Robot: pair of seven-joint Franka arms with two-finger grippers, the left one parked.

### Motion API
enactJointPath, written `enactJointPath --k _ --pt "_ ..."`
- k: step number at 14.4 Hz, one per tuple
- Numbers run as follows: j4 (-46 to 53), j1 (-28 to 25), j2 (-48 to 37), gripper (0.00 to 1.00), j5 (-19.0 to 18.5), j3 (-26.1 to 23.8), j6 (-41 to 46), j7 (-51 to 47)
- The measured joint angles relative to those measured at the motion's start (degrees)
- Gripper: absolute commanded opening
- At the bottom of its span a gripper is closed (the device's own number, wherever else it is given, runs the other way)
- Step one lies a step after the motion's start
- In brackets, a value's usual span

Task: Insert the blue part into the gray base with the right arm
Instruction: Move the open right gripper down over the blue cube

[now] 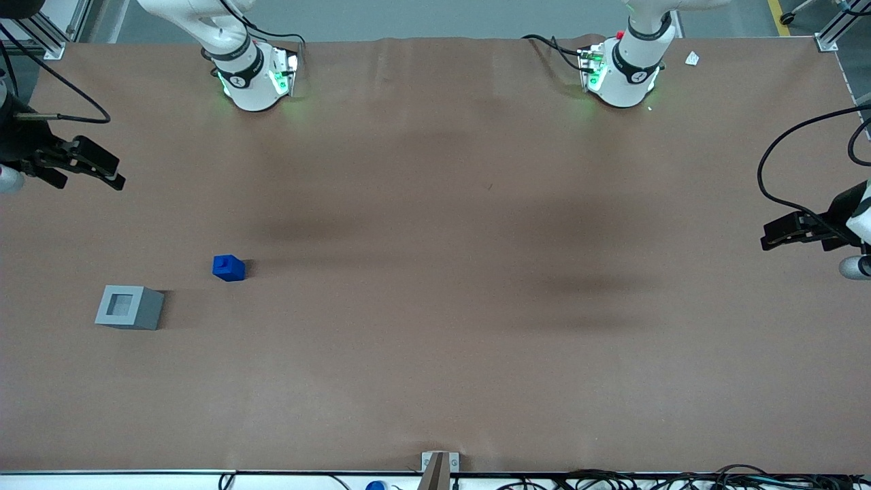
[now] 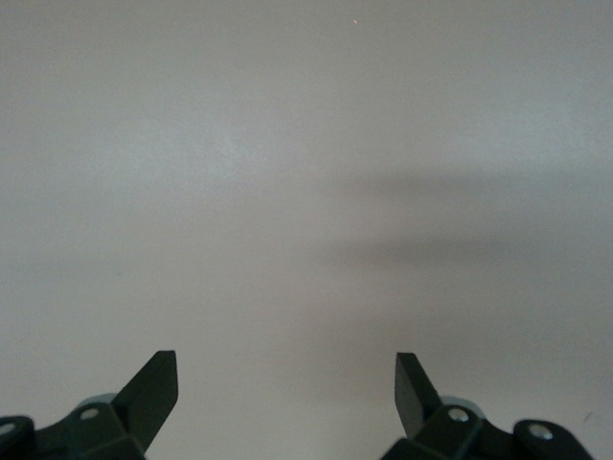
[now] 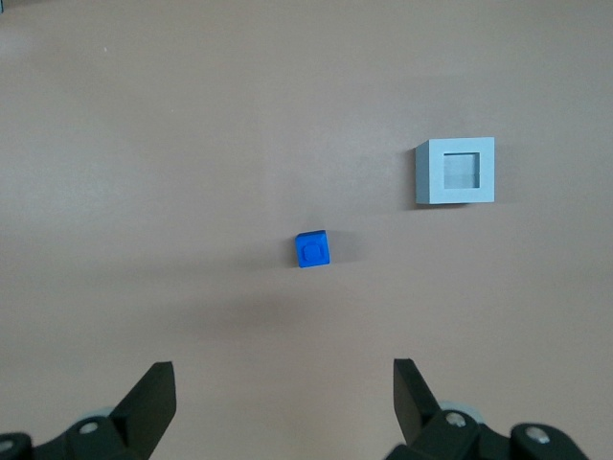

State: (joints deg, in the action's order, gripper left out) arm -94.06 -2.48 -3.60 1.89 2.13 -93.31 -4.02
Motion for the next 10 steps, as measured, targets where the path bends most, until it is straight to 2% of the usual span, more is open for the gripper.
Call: enactJointPath --k 10 --pt "0.0 0.2 0.8 1.00 0.0 0.0 0.0 0.0"
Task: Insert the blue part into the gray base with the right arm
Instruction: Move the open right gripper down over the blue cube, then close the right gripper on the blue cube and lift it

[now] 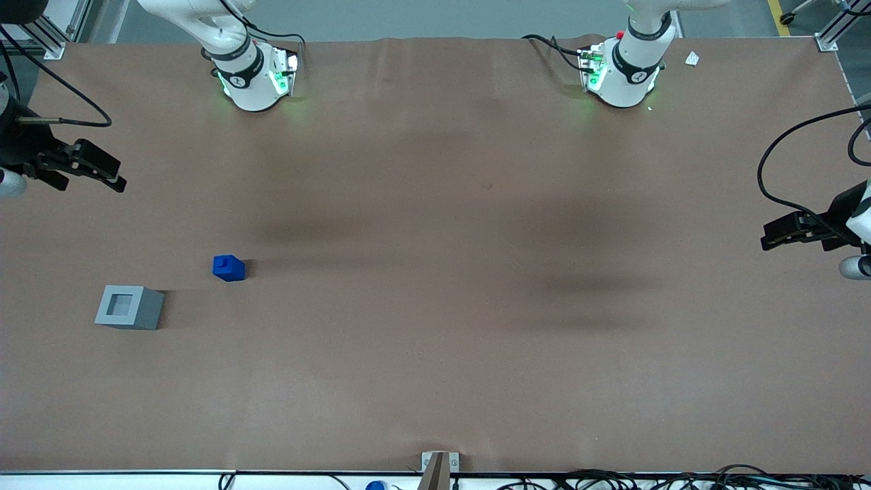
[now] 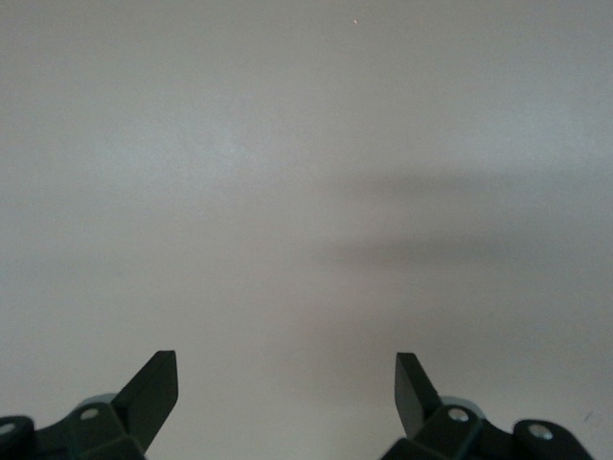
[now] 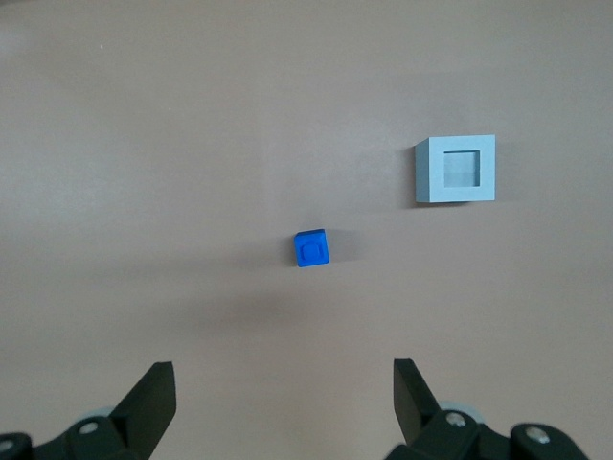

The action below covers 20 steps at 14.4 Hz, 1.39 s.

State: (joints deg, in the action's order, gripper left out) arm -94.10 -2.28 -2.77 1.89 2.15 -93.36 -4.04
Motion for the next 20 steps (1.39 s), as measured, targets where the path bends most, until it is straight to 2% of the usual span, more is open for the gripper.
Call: enactJointPath --k 4,11,16,20 --pt "-1.0 0.1 2.3 1.00 0.1 0.0 -2.0 0.0" --pt "-9.5 -0.1 8.7 1.00 0.2 -0.5 -16.7 0.0" --pt "-19.1 -0.6 11.7 1.00 0.2 -0.7 -31.0 0.0" --pt "-23.5 -0.6 14.0 1.00 0.2 -0.7 -35.2 0.1"
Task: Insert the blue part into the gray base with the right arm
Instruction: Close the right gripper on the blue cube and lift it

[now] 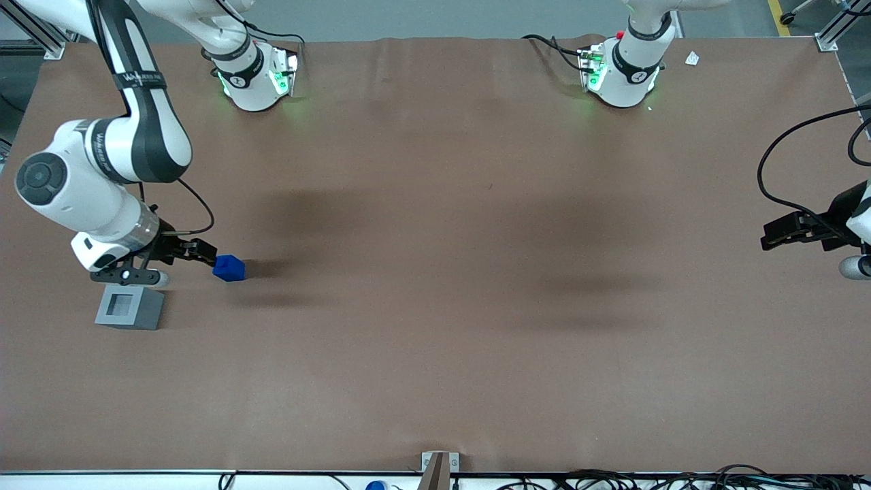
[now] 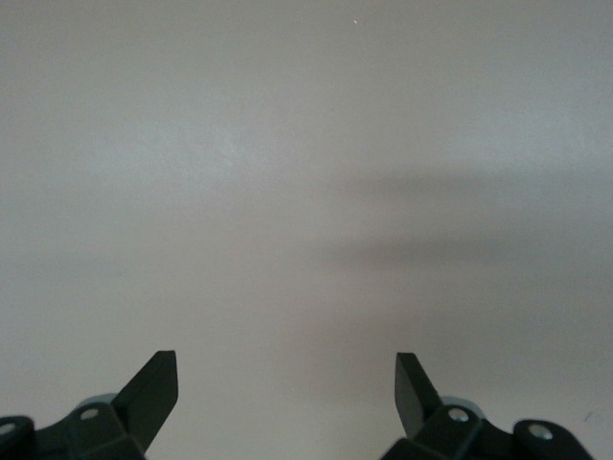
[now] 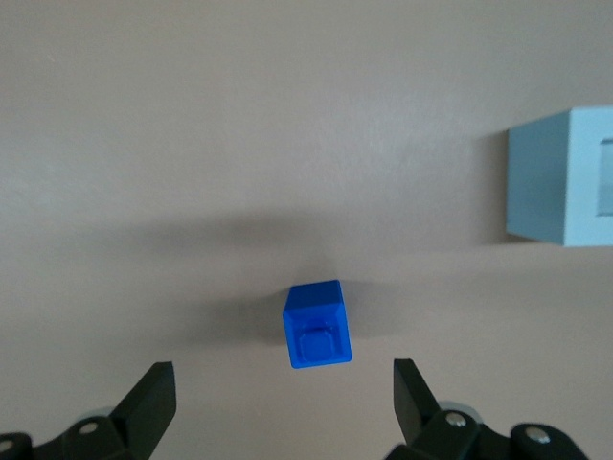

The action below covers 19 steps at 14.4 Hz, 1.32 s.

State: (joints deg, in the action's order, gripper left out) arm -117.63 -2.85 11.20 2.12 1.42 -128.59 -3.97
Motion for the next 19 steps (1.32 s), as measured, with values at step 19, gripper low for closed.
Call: enactJointPath --k 19 --pt "-0.4 0.6 10.5 0.92 0.0 0.3 -6.1 2.3"
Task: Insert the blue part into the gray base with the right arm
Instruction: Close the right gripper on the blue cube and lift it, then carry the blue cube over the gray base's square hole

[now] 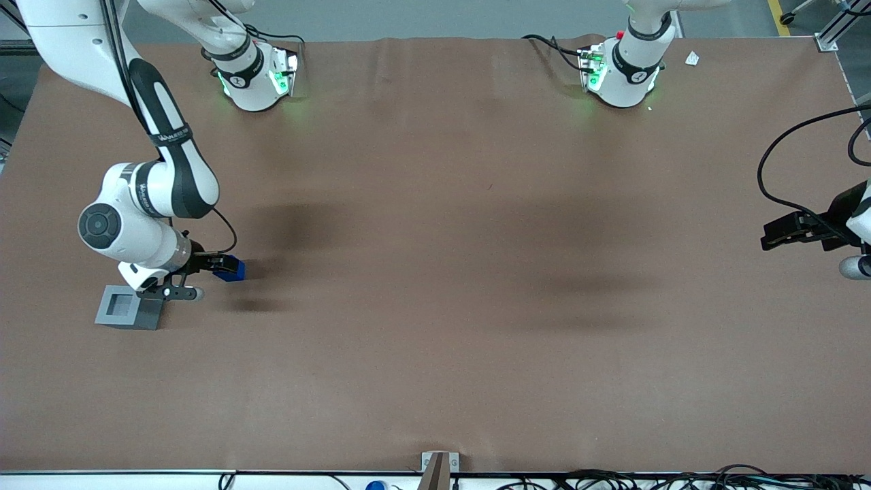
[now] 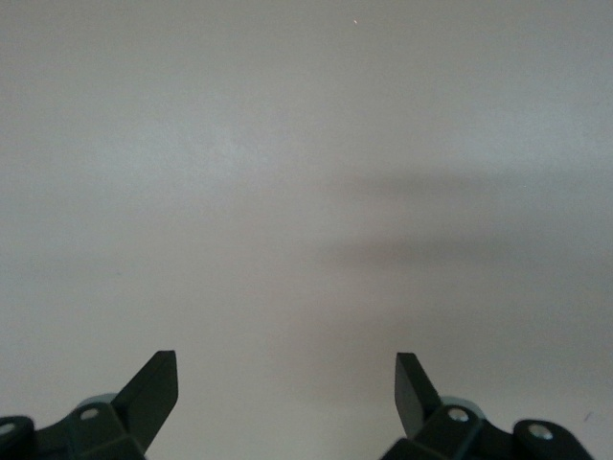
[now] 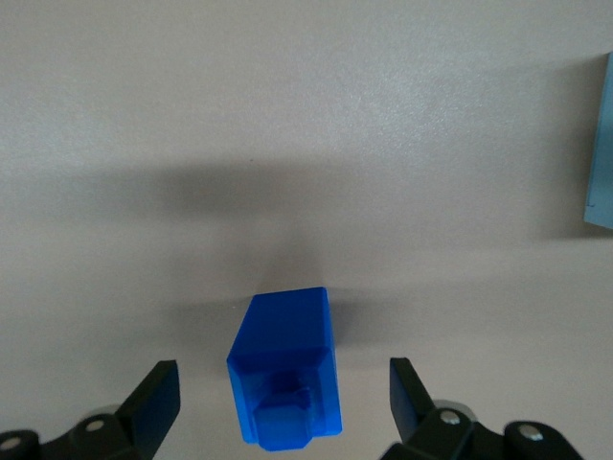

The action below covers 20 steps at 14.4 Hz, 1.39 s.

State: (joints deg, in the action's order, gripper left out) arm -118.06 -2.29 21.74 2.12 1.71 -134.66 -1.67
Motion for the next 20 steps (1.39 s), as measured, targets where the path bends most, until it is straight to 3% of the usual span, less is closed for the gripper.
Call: enactJointPath --k 4,9,12,14,15,20 --pt "-2.7 0.0 1.0 0.90 0.0 0.0 -5.2 0.1" --pt "-3.5 -0.2 1.3 0.72 0.0 -0.1 -5.3 0.2" --pt "-3.5 -0.3 1.3 0.46 0.0 -0.1 -4.1 0.2" --pt "-3.5 -0.3 1.2 0.16 0.0 -0.1 -3.4 0.3" --pt "-3.5 -0.3 1.2 0.07 0.0 -0.1 -3.1 0.5" --pt "-0.9 -0.1 0.7 0.05 0.0 0.2 0.5 0.9"
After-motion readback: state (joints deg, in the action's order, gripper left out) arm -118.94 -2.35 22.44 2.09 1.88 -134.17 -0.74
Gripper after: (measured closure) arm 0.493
